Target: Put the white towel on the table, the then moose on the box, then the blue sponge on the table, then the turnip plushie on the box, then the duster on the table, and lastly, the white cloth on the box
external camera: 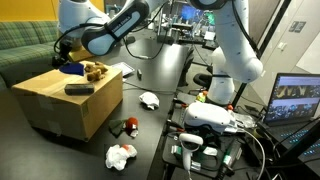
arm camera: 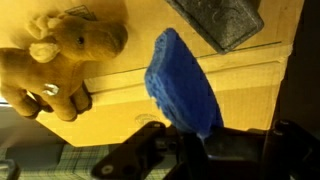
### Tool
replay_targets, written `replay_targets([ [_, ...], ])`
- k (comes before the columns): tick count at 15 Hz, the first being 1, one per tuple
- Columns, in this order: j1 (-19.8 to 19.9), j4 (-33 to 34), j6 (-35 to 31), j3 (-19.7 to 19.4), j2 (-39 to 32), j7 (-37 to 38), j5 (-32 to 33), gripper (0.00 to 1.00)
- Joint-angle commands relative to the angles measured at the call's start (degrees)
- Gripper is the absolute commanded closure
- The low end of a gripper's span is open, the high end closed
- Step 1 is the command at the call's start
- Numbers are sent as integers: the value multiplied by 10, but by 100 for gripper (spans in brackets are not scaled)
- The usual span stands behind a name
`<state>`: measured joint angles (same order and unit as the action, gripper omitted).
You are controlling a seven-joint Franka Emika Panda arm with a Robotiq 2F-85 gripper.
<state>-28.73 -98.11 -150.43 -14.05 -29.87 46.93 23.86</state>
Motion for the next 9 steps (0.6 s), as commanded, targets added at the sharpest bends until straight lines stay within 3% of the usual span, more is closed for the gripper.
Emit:
replay_targets([
  [1,9,-116,-7,17,99,10,35,100],
  [9,86,-353,-3,89,259,1,34,100],
])
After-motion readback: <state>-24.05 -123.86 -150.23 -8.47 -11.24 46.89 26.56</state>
